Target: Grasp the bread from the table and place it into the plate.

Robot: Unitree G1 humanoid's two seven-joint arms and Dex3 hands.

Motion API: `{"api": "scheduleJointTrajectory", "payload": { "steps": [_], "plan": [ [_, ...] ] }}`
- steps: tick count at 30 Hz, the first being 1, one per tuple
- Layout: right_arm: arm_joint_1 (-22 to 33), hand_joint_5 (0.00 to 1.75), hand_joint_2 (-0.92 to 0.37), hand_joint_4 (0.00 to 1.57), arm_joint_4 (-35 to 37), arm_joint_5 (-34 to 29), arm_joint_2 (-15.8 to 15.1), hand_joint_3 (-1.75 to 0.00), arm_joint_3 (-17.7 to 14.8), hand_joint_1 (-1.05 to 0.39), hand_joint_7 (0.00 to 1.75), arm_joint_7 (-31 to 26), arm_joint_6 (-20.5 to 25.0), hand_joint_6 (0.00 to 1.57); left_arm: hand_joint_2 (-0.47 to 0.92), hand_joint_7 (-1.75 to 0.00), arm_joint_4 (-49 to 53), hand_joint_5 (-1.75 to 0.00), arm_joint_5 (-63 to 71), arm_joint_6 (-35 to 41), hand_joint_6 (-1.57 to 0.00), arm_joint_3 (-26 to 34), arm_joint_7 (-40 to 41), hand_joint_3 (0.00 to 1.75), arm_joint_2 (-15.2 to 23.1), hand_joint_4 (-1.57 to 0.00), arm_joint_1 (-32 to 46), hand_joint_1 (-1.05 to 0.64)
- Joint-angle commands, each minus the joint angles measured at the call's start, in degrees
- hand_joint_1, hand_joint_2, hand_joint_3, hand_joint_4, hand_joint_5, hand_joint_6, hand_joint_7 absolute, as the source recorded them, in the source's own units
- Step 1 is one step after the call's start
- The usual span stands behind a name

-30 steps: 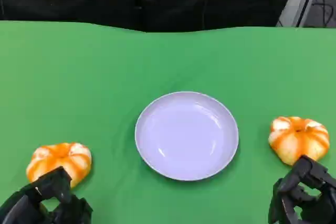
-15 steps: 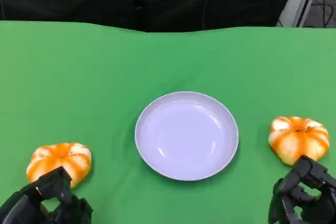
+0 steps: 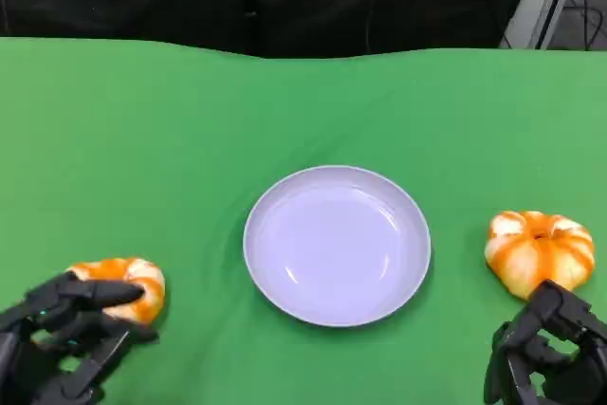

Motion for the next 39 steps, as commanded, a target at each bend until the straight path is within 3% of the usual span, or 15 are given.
{"api": "scheduleJointTrajectory", "payload": {
  "steps": [1,3,6,12,27,39],
  "plan": [
    [-0.3,1.75,-0.52,0.89,0.4,0.4,-0.4,-1.26,-0.5,-0.14,1.63,-0.2,-0.5,0.77,0.92,-0.01,3.9,-0.14,34.5,-19.8,-0.64,5.5,22.8,0.25,8.3,-0.5,-2.1,-0.66],
    [-0.3,1.75,-0.52,0.9,0.3,0.4,-0.5,-1.26,-0.6,-0.14,1.63,-0.2,-0.2,0.77,0.92,0.0,3.0,-0.07,42.7,-18.6,-0.57,4.9,28.8,0.24,10.4,-0.42,-2.1,-0.71],
    [-0.3,1.75,-0.52,0.9,0.1,0.2,-0.7,-1.26,-0.7,-0.14,1.63,-0.5,0.4,0.77,0.92,0.0,-1.0,-0.01,58.6,-9.5,-0.44,1.0,35.2,0.18,15.6,-0.25,-2.5,-0.82],
    [-1.1,1.75,-0.52,0.89,1.2,0.1,-0.4,-1.26,-0.8,-0.13,1.62,-0.4,-0.7,0.77,0.92,-0.01,0.5,-0.02,68.7,-0.9,-0.44,-5.4,38.2,0.1,19.7,-0.27,-6.5,-0.91],
    [-2.3,1.75,-0.52,0.89,2.8,-0.6,-0.1,-1.27,-0.6,-0.14,1.63,-0.7,-2.0,0.77,0.92,-0.01,20.1,-0.01,66.7,8.3,-0.42,-22.0,40.8,0.01,24.6,-0.31,-19.6,-0.93],
    [-1.8,1.75,-0.53,0.9,1.9,-0.8,-0.2,-1.26,-0.4,-0.14,1.61,-1.3,-1.0,0.78,0.92,-0.01,24.7,0.0,63.3,10.5,-0.42,-28.7,41.8,0.1,25.3,-0.32,-21.0,-0.9]
  ]
}}
